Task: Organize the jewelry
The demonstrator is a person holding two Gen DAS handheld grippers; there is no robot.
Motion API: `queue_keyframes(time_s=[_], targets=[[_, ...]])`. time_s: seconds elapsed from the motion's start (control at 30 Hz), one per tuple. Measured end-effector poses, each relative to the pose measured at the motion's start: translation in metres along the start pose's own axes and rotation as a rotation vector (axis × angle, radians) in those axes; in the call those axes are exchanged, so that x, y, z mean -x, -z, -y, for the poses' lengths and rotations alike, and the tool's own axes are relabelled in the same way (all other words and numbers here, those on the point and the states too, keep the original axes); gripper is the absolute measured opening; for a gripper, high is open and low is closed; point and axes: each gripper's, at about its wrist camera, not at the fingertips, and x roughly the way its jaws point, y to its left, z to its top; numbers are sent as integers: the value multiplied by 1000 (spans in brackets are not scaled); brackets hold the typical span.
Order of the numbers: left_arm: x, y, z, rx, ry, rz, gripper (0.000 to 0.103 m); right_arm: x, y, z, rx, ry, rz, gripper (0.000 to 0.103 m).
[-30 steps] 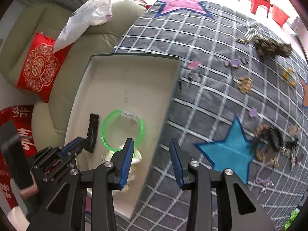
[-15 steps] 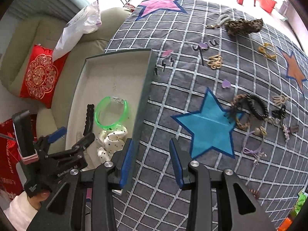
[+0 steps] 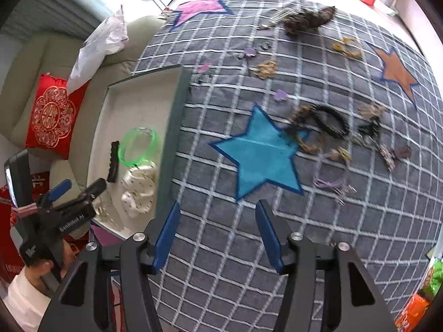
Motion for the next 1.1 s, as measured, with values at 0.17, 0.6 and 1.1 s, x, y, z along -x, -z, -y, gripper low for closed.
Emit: queue_keyframes(time_s=[0.17,0.6,1.1], targets=[[24,18,0,-19,71,-18,103,13,23,33,-60,7,-2,77],[107,42,58,-171,239,51,103,63,79,95,-239,30,75,88],[121,50,115,-362,309,62,103,88,126,128,-383,77,103,88]])
